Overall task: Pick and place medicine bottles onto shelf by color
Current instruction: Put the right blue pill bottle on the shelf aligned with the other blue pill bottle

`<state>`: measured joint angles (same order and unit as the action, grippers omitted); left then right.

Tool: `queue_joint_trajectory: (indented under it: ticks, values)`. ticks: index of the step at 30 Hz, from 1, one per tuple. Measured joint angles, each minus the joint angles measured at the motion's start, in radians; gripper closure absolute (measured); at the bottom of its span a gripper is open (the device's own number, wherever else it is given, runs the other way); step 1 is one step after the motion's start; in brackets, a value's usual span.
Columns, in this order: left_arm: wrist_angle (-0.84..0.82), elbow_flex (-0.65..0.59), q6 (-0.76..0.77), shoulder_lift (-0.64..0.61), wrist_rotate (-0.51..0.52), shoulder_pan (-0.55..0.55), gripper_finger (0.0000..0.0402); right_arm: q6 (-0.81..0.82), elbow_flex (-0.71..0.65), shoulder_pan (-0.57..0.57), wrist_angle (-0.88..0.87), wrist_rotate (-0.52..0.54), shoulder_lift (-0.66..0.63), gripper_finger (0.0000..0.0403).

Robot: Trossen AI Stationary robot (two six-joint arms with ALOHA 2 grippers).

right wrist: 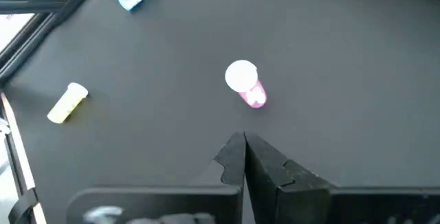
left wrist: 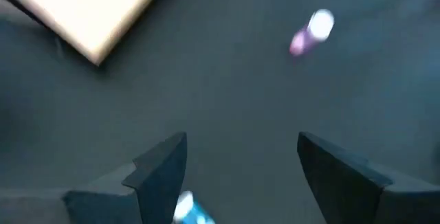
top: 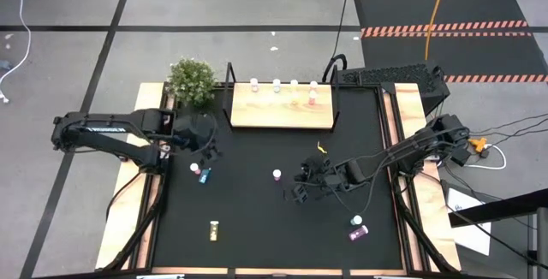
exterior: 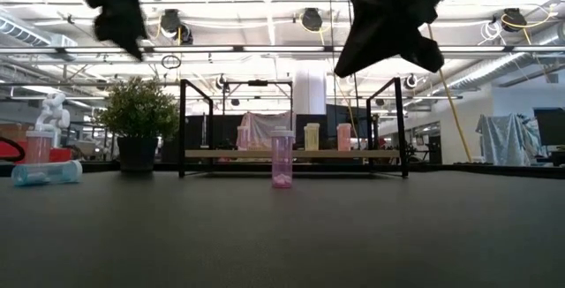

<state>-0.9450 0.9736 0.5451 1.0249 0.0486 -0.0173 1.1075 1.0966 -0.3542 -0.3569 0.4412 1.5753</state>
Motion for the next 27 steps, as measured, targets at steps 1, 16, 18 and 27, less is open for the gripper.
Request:
queue_joint_trajectory:
  ticks: [1, 16, 18, 27]
  values:
    - [-0.004, -0.021, 0.033, -0.001, 0.000, 0.019, 0.0124, -0.011, 0.000, 0.005, 0.001, -0.002, 0.000, 0.0403]
    - [0.057, -0.329, 0.308, 0.180, -0.052, 0.018, 0.0124, -0.028, 0.000, 0.101, 0.055, -0.050, 0.000, 0.0403]
    - [0.059, -0.330, 0.279, 0.218, -0.071, 0.011, 0.0124, -0.027, 0.000, 0.104, 0.062, -0.050, 0.000, 0.0403]
    - [0.129, -0.330, 0.236, 0.350, -0.106, 0.010, 0.0124, -0.017, 0.000, 0.082, 0.096, -0.050, 0.000, 0.0403]
